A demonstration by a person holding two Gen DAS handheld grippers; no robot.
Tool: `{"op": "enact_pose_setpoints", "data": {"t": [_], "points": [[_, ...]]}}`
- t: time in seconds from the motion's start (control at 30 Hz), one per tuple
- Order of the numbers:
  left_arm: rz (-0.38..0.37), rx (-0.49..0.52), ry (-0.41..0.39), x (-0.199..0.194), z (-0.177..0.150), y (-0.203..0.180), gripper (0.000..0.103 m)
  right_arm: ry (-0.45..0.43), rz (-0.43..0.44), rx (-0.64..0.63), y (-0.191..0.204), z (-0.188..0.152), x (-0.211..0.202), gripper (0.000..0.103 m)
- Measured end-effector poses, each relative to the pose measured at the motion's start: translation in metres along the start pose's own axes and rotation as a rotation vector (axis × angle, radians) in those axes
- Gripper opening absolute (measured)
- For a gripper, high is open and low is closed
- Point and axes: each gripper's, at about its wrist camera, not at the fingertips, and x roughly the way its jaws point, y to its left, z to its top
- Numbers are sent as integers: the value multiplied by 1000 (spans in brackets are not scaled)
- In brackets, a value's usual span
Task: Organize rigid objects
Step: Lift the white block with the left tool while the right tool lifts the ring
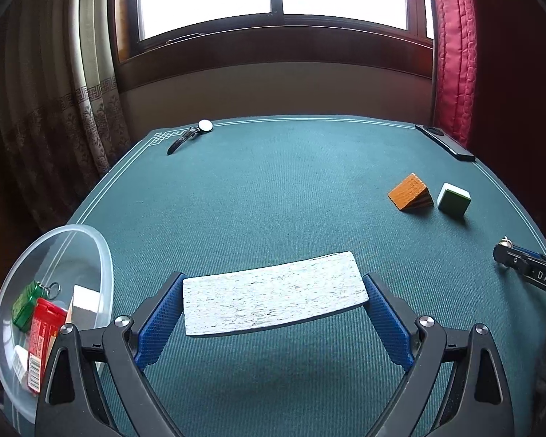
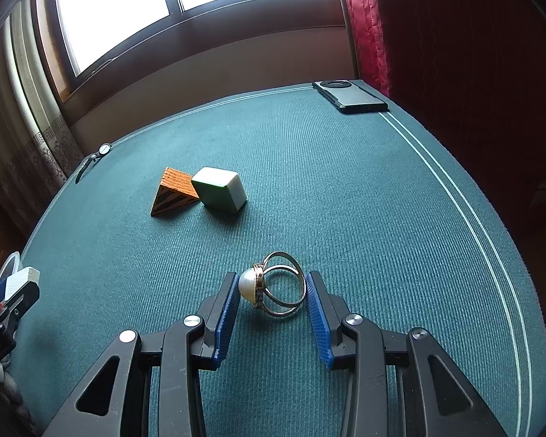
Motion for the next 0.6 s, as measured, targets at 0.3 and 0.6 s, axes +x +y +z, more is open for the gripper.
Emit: {"op": "enact_pose_setpoints", "data": {"t": [0.3, 0.6], "points": [[6, -17, -22, -18, -8, 20, 95, 9, -42, -35, 6, 0, 2, 40], [3, -40, -51, -36, -13, 40, 95, 10, -98, -55, 15, -9, -5, 39]]}}
